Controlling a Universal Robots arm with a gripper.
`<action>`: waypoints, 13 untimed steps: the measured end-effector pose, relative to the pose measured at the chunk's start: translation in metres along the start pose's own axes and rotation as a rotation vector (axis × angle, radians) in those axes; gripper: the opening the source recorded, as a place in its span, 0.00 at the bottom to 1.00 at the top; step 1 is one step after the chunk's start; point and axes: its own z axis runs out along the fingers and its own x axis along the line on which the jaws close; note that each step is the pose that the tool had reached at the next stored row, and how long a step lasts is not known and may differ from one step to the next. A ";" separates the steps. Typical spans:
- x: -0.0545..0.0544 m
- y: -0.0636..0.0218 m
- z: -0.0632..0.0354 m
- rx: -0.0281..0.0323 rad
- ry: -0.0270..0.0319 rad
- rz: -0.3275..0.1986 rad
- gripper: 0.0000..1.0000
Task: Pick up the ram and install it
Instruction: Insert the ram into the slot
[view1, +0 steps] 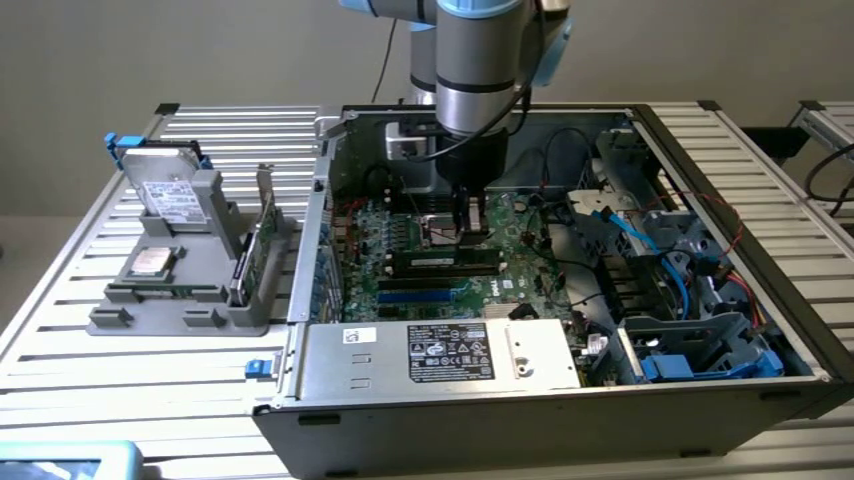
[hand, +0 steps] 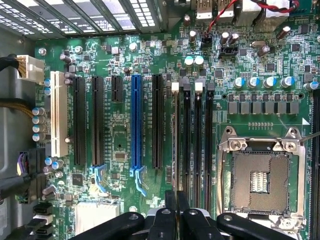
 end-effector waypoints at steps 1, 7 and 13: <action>0.000 0.0000 0.0001 0.0006 0.0000 0.000 0.13; 0.000 0.0007 0.0014 0.0030 0.0000 0.000 0.13; 0.000 0.0012 0.0021 0.0038 0.0000 0.001 0.13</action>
